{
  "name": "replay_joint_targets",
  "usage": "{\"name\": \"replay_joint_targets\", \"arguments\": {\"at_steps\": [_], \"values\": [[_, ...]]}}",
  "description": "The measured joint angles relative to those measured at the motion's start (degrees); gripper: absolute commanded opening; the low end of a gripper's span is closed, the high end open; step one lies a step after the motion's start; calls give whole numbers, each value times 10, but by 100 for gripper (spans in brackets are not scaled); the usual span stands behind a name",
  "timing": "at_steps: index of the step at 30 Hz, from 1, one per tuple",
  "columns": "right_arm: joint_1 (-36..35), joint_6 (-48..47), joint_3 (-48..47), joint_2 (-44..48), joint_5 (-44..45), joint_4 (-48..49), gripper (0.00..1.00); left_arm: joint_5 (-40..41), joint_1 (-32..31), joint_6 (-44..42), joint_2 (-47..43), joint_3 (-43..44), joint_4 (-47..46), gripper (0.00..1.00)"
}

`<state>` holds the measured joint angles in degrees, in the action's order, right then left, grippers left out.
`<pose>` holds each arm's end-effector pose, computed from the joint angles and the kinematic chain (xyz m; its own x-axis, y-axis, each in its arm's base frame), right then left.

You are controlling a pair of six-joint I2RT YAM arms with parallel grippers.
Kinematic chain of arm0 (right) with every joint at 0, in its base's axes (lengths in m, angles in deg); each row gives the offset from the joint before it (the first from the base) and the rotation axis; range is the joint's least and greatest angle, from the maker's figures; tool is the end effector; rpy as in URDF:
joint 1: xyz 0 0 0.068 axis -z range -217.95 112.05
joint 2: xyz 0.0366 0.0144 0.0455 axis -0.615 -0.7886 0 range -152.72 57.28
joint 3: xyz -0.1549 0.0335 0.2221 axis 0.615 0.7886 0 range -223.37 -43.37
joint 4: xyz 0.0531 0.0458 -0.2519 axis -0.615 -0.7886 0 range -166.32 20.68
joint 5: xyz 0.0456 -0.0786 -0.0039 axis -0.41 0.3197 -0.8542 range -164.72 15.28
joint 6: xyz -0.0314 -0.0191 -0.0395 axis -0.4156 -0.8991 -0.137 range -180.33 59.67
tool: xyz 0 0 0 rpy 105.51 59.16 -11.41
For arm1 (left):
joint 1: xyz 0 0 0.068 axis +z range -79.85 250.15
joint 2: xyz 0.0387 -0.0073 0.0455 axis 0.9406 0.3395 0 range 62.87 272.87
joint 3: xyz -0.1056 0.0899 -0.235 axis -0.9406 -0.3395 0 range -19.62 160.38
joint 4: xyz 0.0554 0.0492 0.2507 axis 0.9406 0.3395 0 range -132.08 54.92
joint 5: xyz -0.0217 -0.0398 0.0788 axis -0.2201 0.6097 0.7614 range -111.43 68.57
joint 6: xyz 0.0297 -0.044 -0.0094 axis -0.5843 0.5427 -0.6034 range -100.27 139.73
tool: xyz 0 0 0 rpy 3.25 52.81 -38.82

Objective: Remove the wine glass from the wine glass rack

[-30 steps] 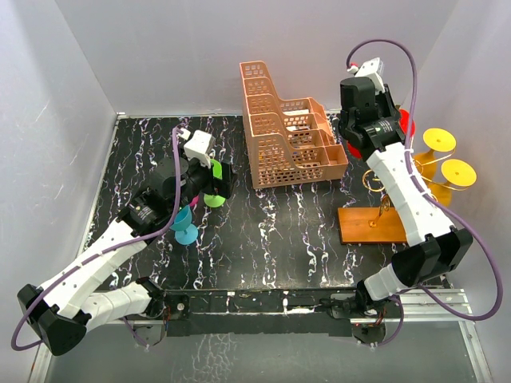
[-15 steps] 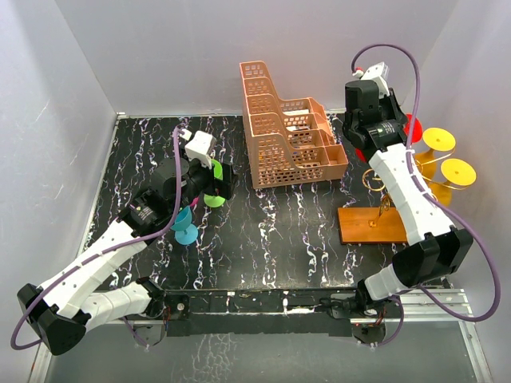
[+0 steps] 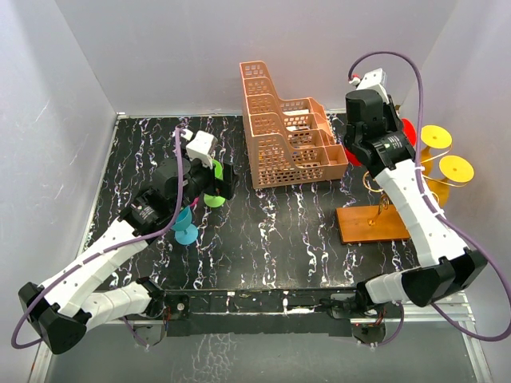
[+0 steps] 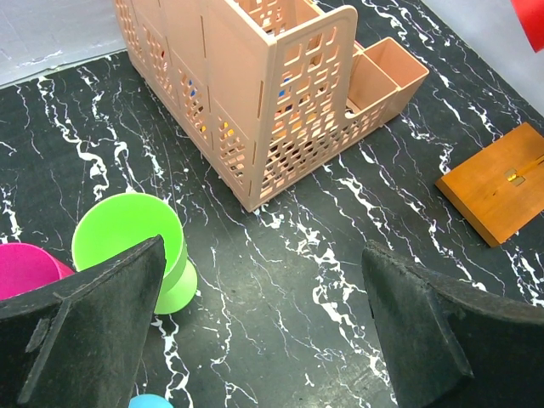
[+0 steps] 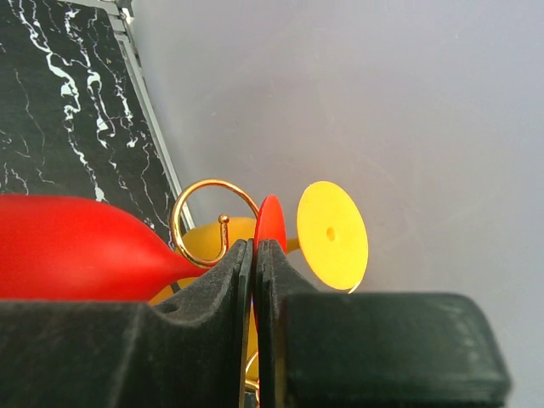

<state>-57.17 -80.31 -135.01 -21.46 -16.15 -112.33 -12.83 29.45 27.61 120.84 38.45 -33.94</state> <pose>0.2688 0.0614 0.4392 -0.6246 -0.4065 -0.6668 0.3319 0.6347 -0.6979 0.1800 -0.1478 0.3825 -0.1780 -0.0256 -0.9837 0.5131 0.8506 -0.1150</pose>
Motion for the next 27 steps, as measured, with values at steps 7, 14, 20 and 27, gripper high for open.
{"name": "replay_joint_targets", "arguments": {"at_steps": [7,14,20,27], "values": [[-11,1,18,25,-5,-2,8,0,0,0,19,0,0,97],[-21,31,9,26,-55,-27,8,0,0,0,26,0,0,97],[-22,61,-12,27,-90,-36,8,0,0,0,26,0,0,97],[-22,84,-42,21,-104,-46,8,0,0,1,28,0,0,97]]}}
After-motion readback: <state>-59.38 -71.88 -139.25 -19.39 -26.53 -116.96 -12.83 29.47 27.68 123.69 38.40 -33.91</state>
